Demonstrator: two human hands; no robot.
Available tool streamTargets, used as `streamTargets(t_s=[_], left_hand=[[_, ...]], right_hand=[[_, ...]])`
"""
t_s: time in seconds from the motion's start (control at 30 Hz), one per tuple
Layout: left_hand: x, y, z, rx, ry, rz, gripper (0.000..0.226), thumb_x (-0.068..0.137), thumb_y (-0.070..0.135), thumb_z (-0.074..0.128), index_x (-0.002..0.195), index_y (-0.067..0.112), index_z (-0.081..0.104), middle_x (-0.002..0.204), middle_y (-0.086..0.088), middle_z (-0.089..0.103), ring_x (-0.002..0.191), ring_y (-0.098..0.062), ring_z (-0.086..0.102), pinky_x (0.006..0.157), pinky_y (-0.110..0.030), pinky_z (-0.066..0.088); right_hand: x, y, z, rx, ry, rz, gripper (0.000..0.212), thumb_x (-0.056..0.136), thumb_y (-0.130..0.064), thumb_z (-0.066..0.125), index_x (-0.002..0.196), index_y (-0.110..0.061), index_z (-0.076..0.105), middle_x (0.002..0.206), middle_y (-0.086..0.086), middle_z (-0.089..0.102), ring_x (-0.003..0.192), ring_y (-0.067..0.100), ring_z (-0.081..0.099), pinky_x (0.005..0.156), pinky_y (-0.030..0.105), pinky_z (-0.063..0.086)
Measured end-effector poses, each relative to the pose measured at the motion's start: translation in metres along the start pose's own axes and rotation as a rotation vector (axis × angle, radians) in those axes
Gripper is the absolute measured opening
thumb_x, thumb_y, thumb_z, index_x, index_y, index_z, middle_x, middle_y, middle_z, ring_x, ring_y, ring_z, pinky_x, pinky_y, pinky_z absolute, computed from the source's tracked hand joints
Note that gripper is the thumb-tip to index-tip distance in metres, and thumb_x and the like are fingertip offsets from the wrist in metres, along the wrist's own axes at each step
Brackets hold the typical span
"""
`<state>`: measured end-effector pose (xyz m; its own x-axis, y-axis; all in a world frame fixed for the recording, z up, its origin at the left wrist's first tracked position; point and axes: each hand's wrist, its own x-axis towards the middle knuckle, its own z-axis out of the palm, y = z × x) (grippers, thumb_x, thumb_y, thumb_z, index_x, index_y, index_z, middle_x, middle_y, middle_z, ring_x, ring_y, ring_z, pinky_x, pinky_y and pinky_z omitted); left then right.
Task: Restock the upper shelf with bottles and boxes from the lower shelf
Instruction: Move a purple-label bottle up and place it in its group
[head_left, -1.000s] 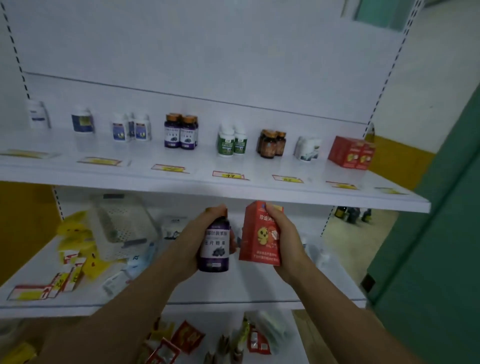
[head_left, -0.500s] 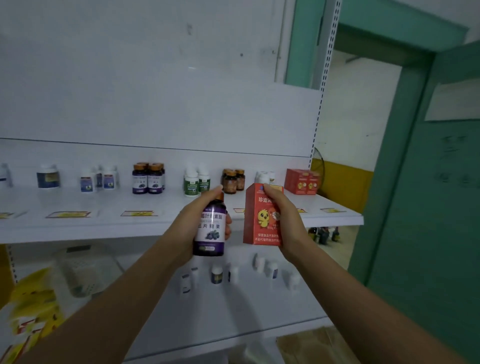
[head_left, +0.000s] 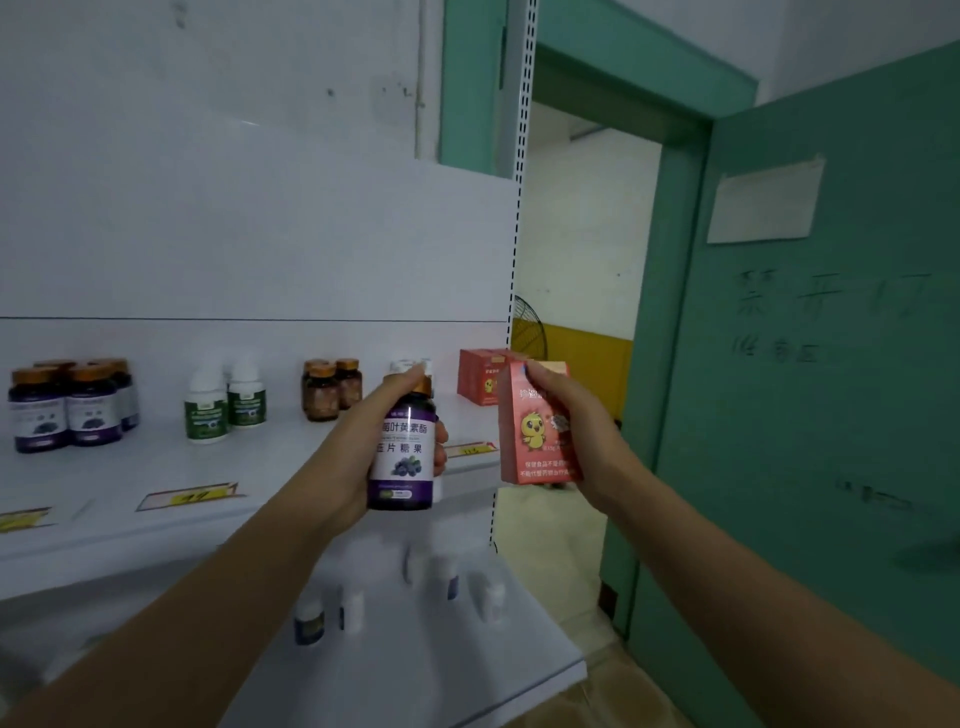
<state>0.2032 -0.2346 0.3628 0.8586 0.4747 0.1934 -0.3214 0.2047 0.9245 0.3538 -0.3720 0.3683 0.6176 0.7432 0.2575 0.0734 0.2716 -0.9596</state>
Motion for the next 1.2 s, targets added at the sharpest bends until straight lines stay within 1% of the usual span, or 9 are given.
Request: streamTargets(t_s=[0.3, 0.43, 0.53, 0.63, 0.73, 0.83, 0.93, 1.07, 1.2], left_hand=[[0.149, -0.031, 0.005, 0.03, 0.124, 0.024, 0.036, 0.079, 0.047, 0.064, 0.084, 0.012, 0.057, 0.069, -0.01, 0.065, 0.051, -0.021, 0.061, 0.054, -0.027, 0.054], [0.204, -0.034, 0.007, 0.021, 0.177, 0.025, 0.038, 0.073, 0.048, 0.065, 0.083, 0.013, 0.055, 0.067, -0.009, 0.064, 0.051, -0.021, 0.06, 0.054, -0.028, 0.053], [0.229, -0.041, 0.005, 0.025, 0.225, 0.019, 0.037, 0.072, 0.048, 0.067, 0.081, 0.013, 0.057, 0.069, -0.009, 0.064, 0.053, -0.021, 0.061, 0.056, -0.028, 0.053], [0.243, -0.049, -0.003, 0.071, 0.293, 0.019, 0.032, 0.079, 0.047, 0.064, 0.08, 0.015, 0.057, 0.067, -0.008, 0.065, 0.053, -0.02, 0.061, 0.058, -0.029, 0.053], [0.248, -0.052, -0.009, 0.099, 0.342, 0.032, 0.029, 0.083, 0.045, 0.061, 0.076, 0.017, 0.058, 0.066, -0.007, 0.065, 0.054, -0.02, 0.061, 0.06, -0.03, 0.053], [0.252, -0.052, -0.016, 0.112, 0.375, 0.03, 0.03, 0.083, 0.045, 0.062, 0.08, 0.015, 0.058, 0.066, -0.008, 0.065, 0.053, -0.02, 0.062, 0.06, -0.029, 0.054], [0.257, -0.051, -0.019, 0.095, 0.381, 0.039, 0.029, 0.082, 0.045, 0.061, 0.079, 0.016, 0.058, 0.065, -0.007, 0.066, 0.052, -0.02, 0.062, 0.059, -0.028, 0.054], [0.26, -0.052, -0.019, 0.098, 0.376, 0.034, 0.03, 0.083, 0.044, 0.061, 0.08, 0.015, 0.058, 0.065, -0.008, 0.066, 0.052, -0.02, 0.062, 0.058, -0.028, 0.055], [0.258, -0.05, -0.022, 0.095, 0.387, 0.031, 0.03, 0.081, 0.045, 0.062, 0.081, 0.015, 0.06, 0.068, -0.008, 0.067, 0.055, -0.02, 0.062, 0.061, -0.029, 0.055]], right_hand=[[0.161, 0.025, -0.089, -0.097, -0.052, -0.011, 0.054, 0.081, -0.044, 0.067, 0.121, -0.008, 0.058, 0.099, 0.01, 0.073, 0.08, 0.024, 0.071, 0.071, 0.033, 0.057], [0.229, 0.041, -0.11, -0.126, -0.11, 0.018, 0.046, 0.082, -0.035, 0.069, 0.12, -0.018, 0.05, 0.103, 0.003, 0.069, 0.086, 0.017, 0.069, 0.069, 0.029, 0.054], [0.271, 0.061, -0.117, -0.145, -0.174, 0.039, 0.055, 0.079, -0.028, 0.072, 0.125, -0.019, 0.043, 0.109, 0.002, 0.066, 0.093, 0.019, 0.069, 0.076, 0.032, 0.057], [0.299, 0.083, -0.12, -0.221, -0.213, 0.024, 0.055, 0.079, -0.024, 0.074, 0.125, -0.015, 0.045, 0.111, 0.0, 0.064, 0.098, 0.019, 0.066, 0.08, 0.032, 0.056], [0.317, 0.099, -0.126, -0.327, -0.215, 0.019, 0.058, 0.076, -0.021, 0.077, 0.125, -0.012, 0.048, 0.117, 0.003, 0.062, 0.102, 0.018, 0.064, 0.089, 0.039, 0.055], [0.331, 0.1, -0.131, -0.366, -0.232, 0.026, 0.056, 0.075, -0.017, 0.078, 0.124, -0.012, 0.051, 0.11, 0.0, 0.062, 0.092, 0.01, 0.063, 0.073, 0.023, 0.055], [0.342, 0.094, -0.134, -0.476, -0.261, 0.016, 0.049, 0.078, -0.017, 0.075, 0.119, -0.02, 0.048, 0.093, -0.012, 0.056, 0.076, -0.005, 0.053, 0.048, 0.005, 0.043], [0.353, 0.097, -0.134, -0.549, -0.249, -0.022, 0.055, 0.077, -0.019, 0.076, 0.125, -0.017, 0.048, 0.11, 0.0, 0.054, 0.079, -0.002, 0.053, 0.055, 0.012, 0.045], [0.356, 0.098, -0.132, -0.603, -0.244, -0.042, 0.055, 0.077, -0.022, 0.076, 0.123, -0.017, 0.046, 0.11, 0.0, 0.053, 0.083, 0.006, 0.056, 0.061, 0.017, 0.048]])
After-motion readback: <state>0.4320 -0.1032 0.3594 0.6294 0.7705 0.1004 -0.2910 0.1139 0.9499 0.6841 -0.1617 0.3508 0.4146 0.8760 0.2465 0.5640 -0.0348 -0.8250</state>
